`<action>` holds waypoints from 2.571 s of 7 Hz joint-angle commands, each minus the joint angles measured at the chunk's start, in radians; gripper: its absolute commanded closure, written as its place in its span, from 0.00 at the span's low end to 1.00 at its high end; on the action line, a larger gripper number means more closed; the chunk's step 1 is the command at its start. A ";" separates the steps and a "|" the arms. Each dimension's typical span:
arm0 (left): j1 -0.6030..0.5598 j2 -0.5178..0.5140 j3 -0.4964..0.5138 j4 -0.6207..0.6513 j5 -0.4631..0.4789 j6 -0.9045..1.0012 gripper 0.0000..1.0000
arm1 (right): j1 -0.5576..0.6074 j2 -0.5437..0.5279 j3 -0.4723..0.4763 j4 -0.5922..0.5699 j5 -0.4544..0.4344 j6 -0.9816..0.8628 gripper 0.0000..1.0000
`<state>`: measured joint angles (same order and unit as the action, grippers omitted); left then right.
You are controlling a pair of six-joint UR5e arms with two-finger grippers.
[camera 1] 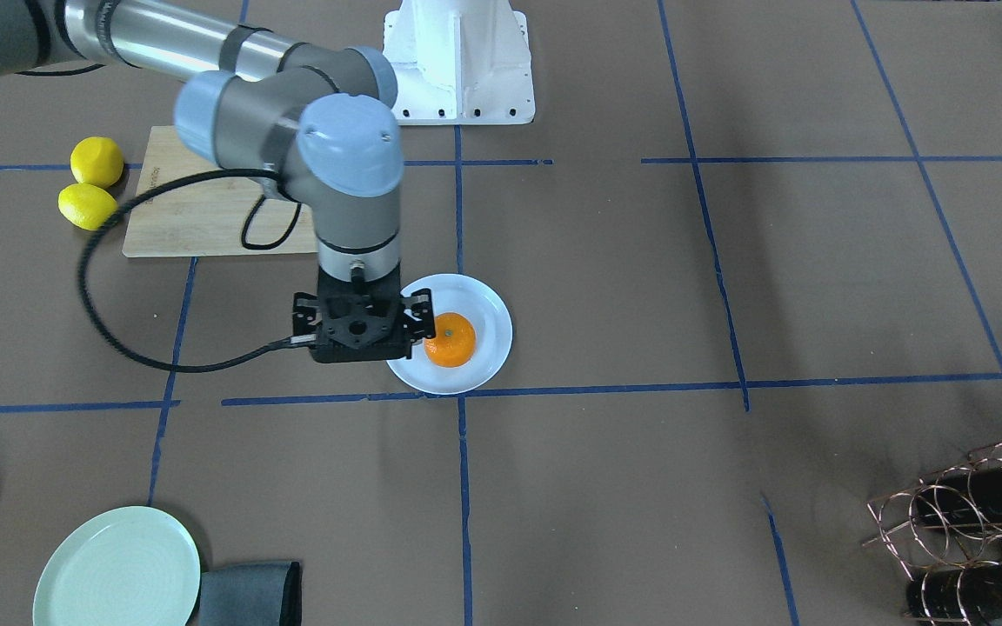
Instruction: Pick orange to plate
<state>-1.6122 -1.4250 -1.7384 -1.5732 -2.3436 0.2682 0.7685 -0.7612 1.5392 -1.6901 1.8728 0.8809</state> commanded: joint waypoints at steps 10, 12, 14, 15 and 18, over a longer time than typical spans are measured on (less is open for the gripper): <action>-0.002 0.003 -0.023 -0.010 -0.069 -0.061 0.00 | 0.721 -0.881 0.162 0.121 0.368 -0.984 0.00; -0.003 0.006 -0.024 -0.008 -0.069 -0.060 0.00 | 0.721 -0.897 0.163 0.150 0.384 -0.981 0.00; -0.003 0.012 -0.023 -0.008 -0.071 -0.061 0.00 | 0.721 -0.897 0.165 0.151 0.388 -0.985 0.00; -0.003 0.012 -0.024 -0.008 -0.071 -0.061 0.00 | 0.721 -0.896 0.162 0.151 0.390 -0.984 0.00; -0.002 0.011 -0.024 -0.008 -0.071 -0.061 0.00 | 0.721 -0.896 0.162 0.151 0.391 -0.981 0.00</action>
<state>-1.6140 -1.4131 -1.7625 -1.5815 -2.4145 0.2071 1.4895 -1.6568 1.7022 -1.5386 2.2639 -0.1005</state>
